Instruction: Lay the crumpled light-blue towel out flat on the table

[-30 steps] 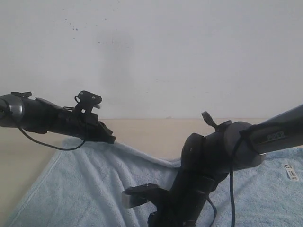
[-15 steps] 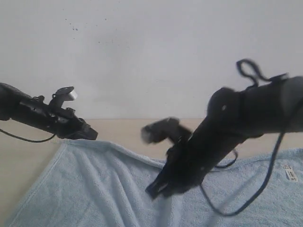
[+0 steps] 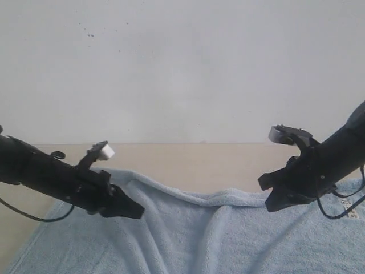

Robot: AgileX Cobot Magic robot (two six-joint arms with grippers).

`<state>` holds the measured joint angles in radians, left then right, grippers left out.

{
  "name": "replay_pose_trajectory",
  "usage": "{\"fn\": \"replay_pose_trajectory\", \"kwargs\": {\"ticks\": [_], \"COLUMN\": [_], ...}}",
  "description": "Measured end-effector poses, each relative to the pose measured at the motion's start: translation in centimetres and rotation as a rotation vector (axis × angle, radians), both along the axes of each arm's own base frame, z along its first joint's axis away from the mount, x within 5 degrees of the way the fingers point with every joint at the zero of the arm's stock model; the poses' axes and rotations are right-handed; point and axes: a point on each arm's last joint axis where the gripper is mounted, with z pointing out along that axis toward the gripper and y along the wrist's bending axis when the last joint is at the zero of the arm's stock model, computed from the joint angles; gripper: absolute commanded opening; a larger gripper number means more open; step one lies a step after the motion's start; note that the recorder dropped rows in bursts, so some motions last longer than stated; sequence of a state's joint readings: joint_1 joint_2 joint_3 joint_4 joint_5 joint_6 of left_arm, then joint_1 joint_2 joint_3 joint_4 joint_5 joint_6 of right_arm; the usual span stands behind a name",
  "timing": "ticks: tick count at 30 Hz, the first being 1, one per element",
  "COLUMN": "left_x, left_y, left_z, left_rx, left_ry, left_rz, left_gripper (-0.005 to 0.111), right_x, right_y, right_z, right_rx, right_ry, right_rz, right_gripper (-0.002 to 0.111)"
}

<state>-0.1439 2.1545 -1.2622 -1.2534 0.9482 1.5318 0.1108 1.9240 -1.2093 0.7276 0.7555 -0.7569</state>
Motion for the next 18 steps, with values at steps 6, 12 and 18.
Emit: {"fn": "replay_pose_trajectory", "kwargs": {"ticks": [6, 12, 18], "left_x": [-2.6, -4.1, -4.1], "left_y": [-6.0, -8.4, -8.2], "left_z": [0.0, -3.0, -4.1], "left_rx": [-0.008, 0.043, 0.083], "left_ry": [-0.058, -0.013, 0.005], "left_rz": [-0.205, -0.272, -0.273], "left_gripper": [0.004, 0.004, 0.004], "right_x": [0.4, 1.5, 2.5], "right_y": [2.7, 2.8, 4.1], "right_z": [-2.8, -5.2, -4.5], "right_rx": [-0.005, -0.052, -0.053], "right_ry": [-0.018, -0.046, -0.118], "right_rz": [0.078, 0.047, 0.044], "right_gripper": [0.0, 0.0, 0.0]}}
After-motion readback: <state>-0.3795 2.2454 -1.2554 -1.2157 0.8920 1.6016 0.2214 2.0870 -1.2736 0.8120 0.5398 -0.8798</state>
